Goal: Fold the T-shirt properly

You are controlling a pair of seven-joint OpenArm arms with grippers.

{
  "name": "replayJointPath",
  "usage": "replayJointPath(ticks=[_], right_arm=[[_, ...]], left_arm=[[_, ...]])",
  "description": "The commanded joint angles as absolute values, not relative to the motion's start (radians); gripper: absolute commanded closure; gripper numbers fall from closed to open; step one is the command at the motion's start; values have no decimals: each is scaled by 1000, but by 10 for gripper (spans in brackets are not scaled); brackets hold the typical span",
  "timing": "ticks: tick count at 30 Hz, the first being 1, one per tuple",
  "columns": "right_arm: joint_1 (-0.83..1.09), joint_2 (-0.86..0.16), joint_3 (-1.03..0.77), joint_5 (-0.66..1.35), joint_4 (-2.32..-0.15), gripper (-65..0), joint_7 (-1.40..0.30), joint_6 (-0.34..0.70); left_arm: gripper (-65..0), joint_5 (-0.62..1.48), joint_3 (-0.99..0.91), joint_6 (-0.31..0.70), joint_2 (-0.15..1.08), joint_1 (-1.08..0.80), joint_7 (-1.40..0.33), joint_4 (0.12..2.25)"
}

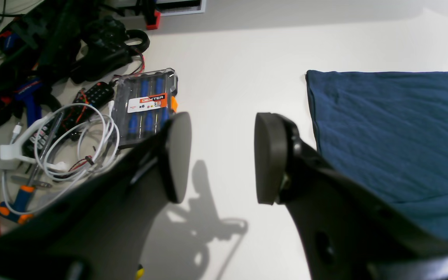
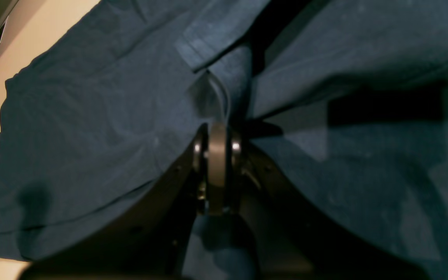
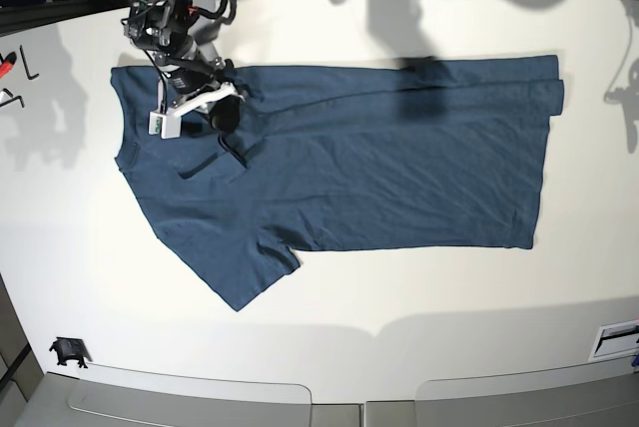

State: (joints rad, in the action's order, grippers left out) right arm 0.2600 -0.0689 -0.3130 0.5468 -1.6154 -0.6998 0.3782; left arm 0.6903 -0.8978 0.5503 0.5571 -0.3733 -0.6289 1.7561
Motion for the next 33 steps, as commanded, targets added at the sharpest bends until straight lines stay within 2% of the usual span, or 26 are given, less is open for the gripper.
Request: replayJointPath(ticks=[1,18,21,23,33], right_arm=[[241,-74,-313,562,-1629,0,-680,393],[94,-75,-258,549,-1629,0,-631,446],[95,-75,-240,549,-1629,-148,-617,446],[94,-75,-232,550,-1629,-205,-617,445],[94,-81,-253,550,-1636,-210,-644,446]], left_arm=[[-246,707,-908,546,583,-369,-601,1773],[-246,706,-908,546,582,-369,-602,1773],[-246,706,-908,546,582,-369,-602,1773],[-246,707,-908,546,582,-369,-601,1773],[-245,734,-908,546,582,-369,-630,1773]])
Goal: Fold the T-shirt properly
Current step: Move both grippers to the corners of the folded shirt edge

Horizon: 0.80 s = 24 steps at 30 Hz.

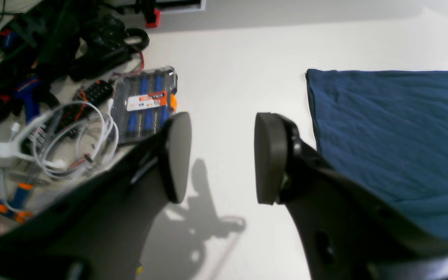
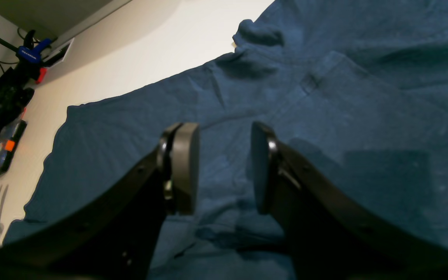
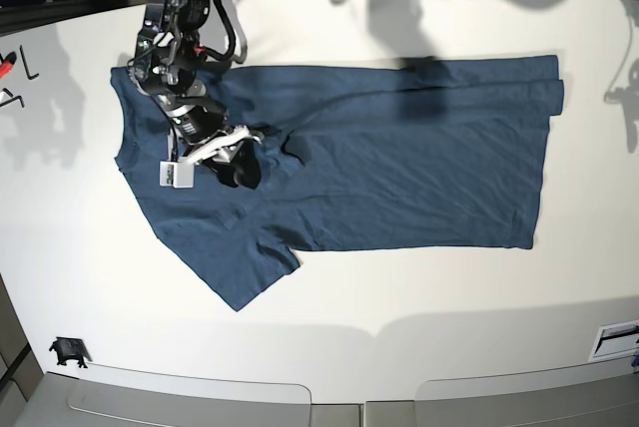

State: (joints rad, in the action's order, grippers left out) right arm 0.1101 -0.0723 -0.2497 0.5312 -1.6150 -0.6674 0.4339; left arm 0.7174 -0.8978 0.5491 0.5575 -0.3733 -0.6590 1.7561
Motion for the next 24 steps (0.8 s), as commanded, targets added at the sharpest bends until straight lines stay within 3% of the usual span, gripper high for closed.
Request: replayJointPath(ticks=[1,4,8,9,17,22,24], right_arm=[[94,-81,-271,550,-1645,-210,-664,447],[95,-81,-346,551,-1691,-182,-731,474],[97,-84,-484,611,-1767,0,-827,523],[99,-89,-519,648,-1781,0,-852,527],[210,-145,-668,841,-1801,0,-948,585],[316,-149,-667,801,-1800,0,-898,613],[341,-148,-667,706,-1799,0,-819,613]], left_arm=[[-244,762,-908,546,582,-369,-651,1773],[-151,837,-908,586,581,-369,-714,1773],[-19,920,-901,642,568,-377,-757,1773],[-8,931,-891,647,564,-384,-764,1773],[0,875,-624,667,557,-443,-794,1773],[0,705,-437,659,546,-441,-703,1773],[0,610,-381,596,525,-432,-662,1772]])
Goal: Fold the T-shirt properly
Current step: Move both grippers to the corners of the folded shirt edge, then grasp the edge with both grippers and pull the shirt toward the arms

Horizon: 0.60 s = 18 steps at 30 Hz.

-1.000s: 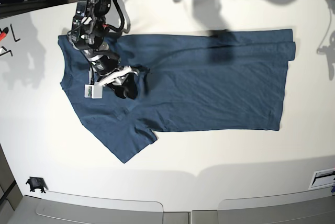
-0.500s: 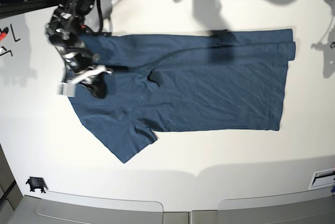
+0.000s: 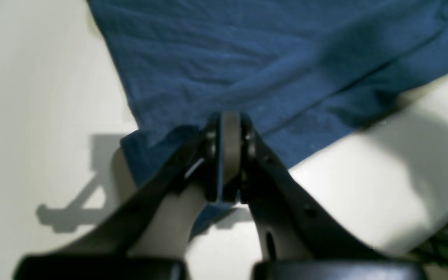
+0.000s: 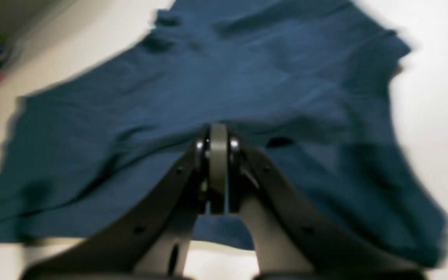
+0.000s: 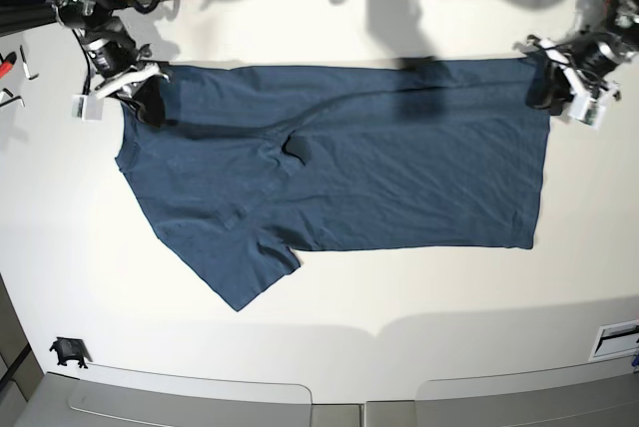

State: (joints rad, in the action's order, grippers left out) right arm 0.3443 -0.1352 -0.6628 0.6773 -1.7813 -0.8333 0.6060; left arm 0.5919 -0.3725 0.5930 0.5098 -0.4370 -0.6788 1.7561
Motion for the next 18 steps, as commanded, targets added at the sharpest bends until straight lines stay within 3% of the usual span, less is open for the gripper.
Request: replayJointPath(ticks=[1,7,13,18], right_arm=[[349,-147,-667,654,-1797,0,-774,612],[349,-153,-648,574,-1714,0,-668,602],[349,-186,-562,460,-1565,0,-624,583],[350,-214,-537,422,-1470,0,-628,544]], left_arm=[[0,559,-356,560,513,-426,-647,1772],[0,400,-269,457,461,-369,-604,1697],[0,401,-266,440,461,-296,-626,1471],[0,412,-267,441,464,-302,-682,1418]])
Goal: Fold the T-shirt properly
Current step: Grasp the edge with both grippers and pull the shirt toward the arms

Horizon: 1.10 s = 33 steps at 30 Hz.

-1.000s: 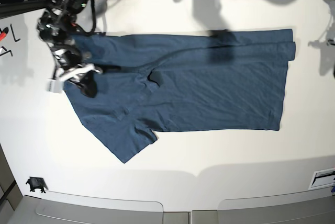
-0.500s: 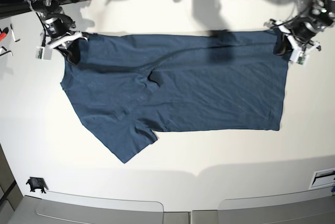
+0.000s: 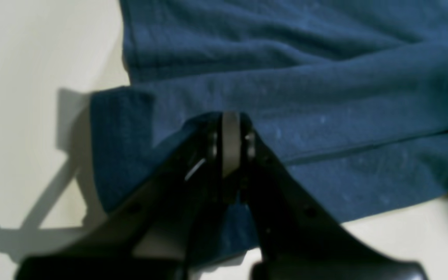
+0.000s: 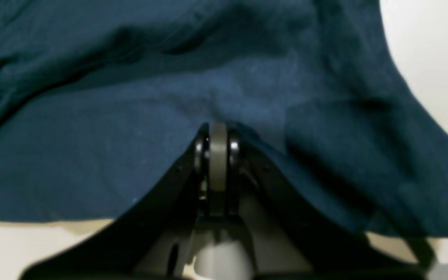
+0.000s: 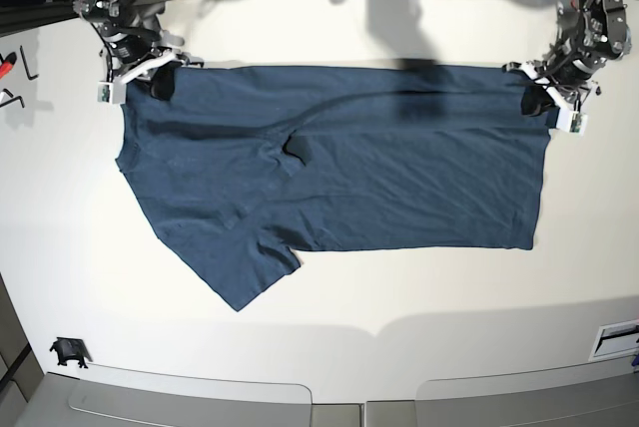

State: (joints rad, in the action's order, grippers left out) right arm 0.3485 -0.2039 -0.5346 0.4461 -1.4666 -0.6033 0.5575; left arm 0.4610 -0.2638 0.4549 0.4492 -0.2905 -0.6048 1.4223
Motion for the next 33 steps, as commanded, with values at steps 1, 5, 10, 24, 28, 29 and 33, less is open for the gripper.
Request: replayJointPath(ticks=[1,5,10,24,28,29,33], right_arm=[[352,-218,-537,422,-1464,0,-635,544],[353,-228,-537,427,-1464,0,-694,544],[378,-231,-538,427,-1466,0,-724,544],[603,-232,-540,482,-1546,0,-734,545],[654,-232,-562,482,-1593,0,-734,545],[663,-232,-574,482,-1601,0,-735,545],[683,-232,-633,510,-1617,0,-739,545]], left_arm=[[0,423,-267,440,467,-302,-699,1420],[0,455,-268,440,479,-305,-757,1420],[0,512,-268,441,525,-355,-770,1422],[0,555,-282,460,538,-533,-770,1449],[0,559,-282,460,537,-604,-771,1512],[0,559,-282,460,537,-623,-771,1531],[0,558,-282,459,537,-679,-771,1602]])
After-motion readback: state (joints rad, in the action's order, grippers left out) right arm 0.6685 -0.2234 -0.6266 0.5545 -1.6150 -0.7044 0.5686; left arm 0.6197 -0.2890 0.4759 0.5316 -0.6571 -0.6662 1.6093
